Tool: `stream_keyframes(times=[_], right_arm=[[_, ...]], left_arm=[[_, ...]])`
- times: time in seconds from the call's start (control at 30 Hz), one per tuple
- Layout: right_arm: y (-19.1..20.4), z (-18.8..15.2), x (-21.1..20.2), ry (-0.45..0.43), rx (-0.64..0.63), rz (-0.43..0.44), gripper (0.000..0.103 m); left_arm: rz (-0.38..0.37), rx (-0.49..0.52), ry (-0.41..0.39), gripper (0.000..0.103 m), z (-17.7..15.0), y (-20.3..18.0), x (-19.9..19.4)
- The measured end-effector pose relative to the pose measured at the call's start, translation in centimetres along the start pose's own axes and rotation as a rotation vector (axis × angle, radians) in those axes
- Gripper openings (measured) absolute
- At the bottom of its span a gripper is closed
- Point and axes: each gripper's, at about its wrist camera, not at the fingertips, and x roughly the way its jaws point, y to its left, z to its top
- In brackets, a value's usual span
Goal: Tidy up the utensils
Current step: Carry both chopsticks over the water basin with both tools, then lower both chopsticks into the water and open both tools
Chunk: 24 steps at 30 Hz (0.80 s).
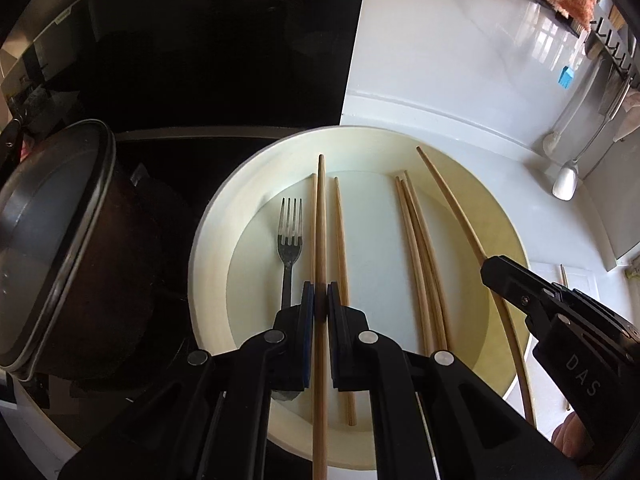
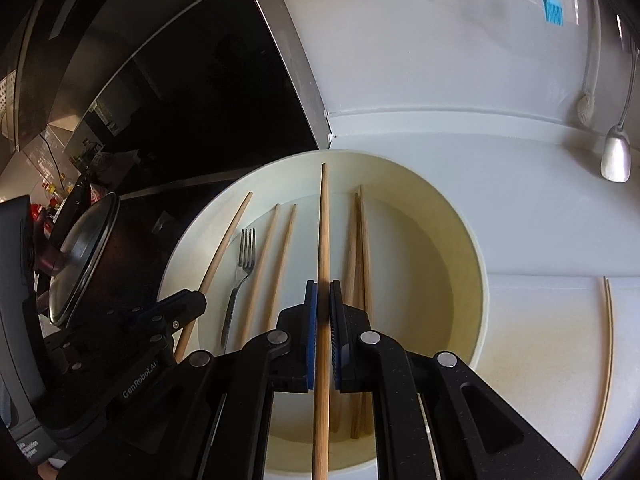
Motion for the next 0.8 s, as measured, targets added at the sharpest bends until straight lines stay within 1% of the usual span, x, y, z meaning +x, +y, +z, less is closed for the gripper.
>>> stream_keyframes(times=[0.07, 0.2, 0.43, 0.6, 0.8], right_arm=[[-0.2, 0.3, 1.3, 0.029, 0.005, 0.000, 0.006], [-0.6, 0.7, 3.3, 0.071, 0.015, -0.002, 0.006], [-1.1, 1.0, 5.8, 0.132, 0.022, -0.003, 0.006], [-1.1, 1.0, 6.4, 0.151, 0.014, -0.005, 0.006], [-1.3, 1.1, 7.0, 0.171, 0.021, -0.012, 0.006]], left_arm=[[0.009, 0.008, 0.014, 0.007, 0.3, -0.3, 1.0], [-0.003, -0.009, 0.051, 0.007, 0.3, -0.2, 2.6], [0.006, -0.008, 0.076, 0.007, 0.2, -0.4, 4.0], [0.001, -0.017, 0.082, 0.007, 0.7, -0.4, 4.5], [-0.003, -0.024, 0.113, 0.008, 0.9, -0.2, 5.5]])
